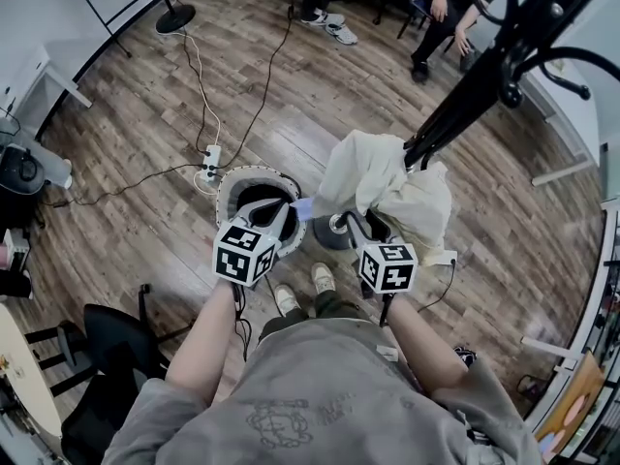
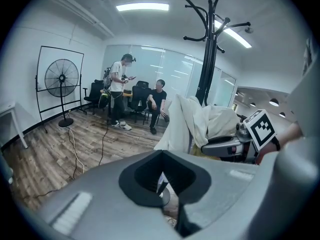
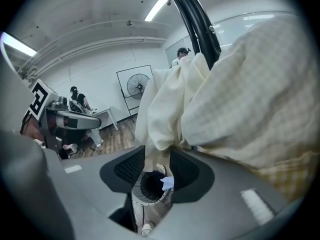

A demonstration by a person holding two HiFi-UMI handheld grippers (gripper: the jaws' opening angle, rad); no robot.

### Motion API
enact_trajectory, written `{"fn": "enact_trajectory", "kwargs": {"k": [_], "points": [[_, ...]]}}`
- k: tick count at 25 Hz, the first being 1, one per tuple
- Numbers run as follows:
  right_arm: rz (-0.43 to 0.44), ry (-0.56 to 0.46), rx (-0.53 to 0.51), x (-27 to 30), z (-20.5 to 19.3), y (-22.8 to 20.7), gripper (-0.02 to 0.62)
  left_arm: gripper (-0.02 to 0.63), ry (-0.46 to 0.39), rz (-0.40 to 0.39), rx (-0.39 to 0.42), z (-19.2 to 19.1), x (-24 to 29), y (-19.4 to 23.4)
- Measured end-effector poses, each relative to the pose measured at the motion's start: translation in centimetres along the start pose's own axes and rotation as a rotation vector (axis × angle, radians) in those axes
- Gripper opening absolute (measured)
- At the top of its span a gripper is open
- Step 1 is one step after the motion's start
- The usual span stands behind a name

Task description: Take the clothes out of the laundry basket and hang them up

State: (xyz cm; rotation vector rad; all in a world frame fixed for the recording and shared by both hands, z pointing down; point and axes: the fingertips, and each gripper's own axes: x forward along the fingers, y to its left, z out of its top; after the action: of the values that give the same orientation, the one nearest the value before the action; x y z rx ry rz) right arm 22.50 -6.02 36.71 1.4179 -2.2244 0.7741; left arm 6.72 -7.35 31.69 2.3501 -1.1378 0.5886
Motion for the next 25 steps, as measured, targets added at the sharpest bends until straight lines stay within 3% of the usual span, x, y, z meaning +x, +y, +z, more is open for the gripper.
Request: {"fn": "enact_trajectory", "kwargs": {"k": [4,8,15,25], "points": [[0.085,0.036,0.011,-0.2,-0.5,2.3,0.231,0.002,-0.004,0.002,-0.001,0.0,-0.3,-0.2],[0.166,0.016,-0.007,-0.7,0.5,4.8,0.236,0.002,-0.016,0.013,0.000,0.2,-0.9,-0.2],[0.279,-0.084,-0.080,-2.6,5.9,8.3,0.203,0.002,-0.085,0.064,0.004,2.5,-3.6,0.6],[0.441,-0.241,-0.217,-5.6,13.8,14.6,0.154,0.002,-0.248,0.174,0.032,8.0,-10.5,2.1]]}}
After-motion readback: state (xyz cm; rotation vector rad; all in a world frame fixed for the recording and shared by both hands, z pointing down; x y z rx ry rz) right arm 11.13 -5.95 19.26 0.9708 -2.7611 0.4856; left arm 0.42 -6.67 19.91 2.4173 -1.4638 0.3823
